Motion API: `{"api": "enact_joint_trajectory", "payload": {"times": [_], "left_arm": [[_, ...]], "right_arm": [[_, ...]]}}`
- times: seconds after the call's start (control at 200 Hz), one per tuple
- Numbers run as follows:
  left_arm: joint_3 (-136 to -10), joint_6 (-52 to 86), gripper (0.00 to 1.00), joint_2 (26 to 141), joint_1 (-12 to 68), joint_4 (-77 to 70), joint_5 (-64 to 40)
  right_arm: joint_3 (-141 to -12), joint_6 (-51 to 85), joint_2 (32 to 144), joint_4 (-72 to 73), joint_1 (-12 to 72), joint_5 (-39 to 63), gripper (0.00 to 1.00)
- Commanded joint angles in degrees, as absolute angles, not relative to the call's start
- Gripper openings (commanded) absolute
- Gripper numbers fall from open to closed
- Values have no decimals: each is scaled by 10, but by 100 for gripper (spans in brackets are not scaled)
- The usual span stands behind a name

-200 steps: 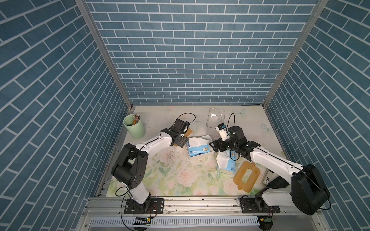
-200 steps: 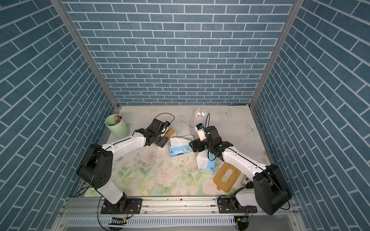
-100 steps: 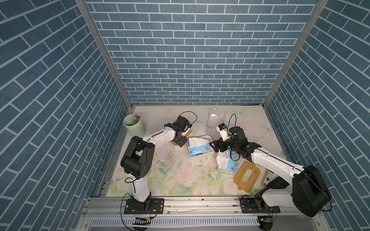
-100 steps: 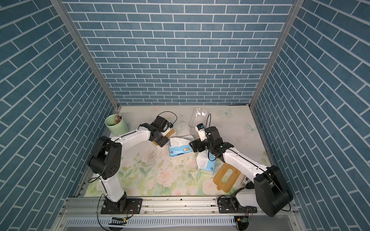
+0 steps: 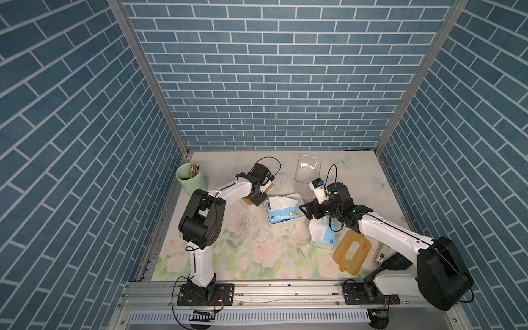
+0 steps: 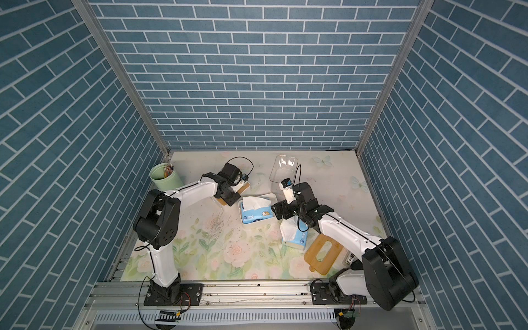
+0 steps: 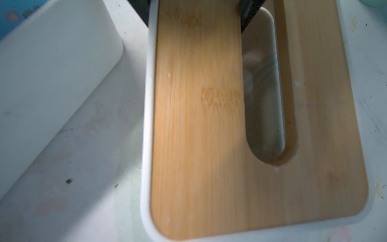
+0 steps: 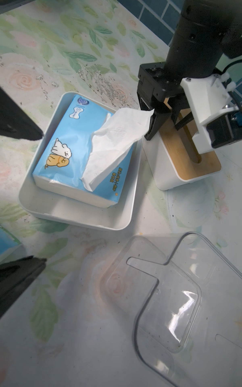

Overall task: Put the tissue paper into the tissue box
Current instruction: Pick up the box lid from the center of the board, then close the box lid on the tissue box.

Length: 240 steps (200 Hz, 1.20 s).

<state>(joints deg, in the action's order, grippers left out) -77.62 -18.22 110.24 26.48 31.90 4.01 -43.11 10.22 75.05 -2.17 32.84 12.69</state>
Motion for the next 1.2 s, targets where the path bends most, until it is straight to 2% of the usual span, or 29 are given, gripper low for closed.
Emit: {"api": "enact_joint_trajectory", "payload": {"times": [0.0,0.245,0.37,0.495,0.59,0.765,1.195], "left_arm": [[-764,-157,32,1070,261,326,63],[-743,-142,23,910,266,330,67],[-713,-170,22,822,288,315,-15],[-679,-222,24,772,350,305,-94],[-681,-247,24,783,379,309,-112],[-736,-279,24,870,413,354,-89],[-753,-294,23,932,420,347,-104]], "right_arm": [[-431,100,731,-35,321,118,91],[-441,86,707,-74,286,137,92],[-447,78,695,-95,266,147,92],[-452,86,683,-102,241,154,92],[-454,98,674,-103,228,156,92],[-445,115,656,-104,201,143,92],[-419,120,647,-92,194,144,92]]}}
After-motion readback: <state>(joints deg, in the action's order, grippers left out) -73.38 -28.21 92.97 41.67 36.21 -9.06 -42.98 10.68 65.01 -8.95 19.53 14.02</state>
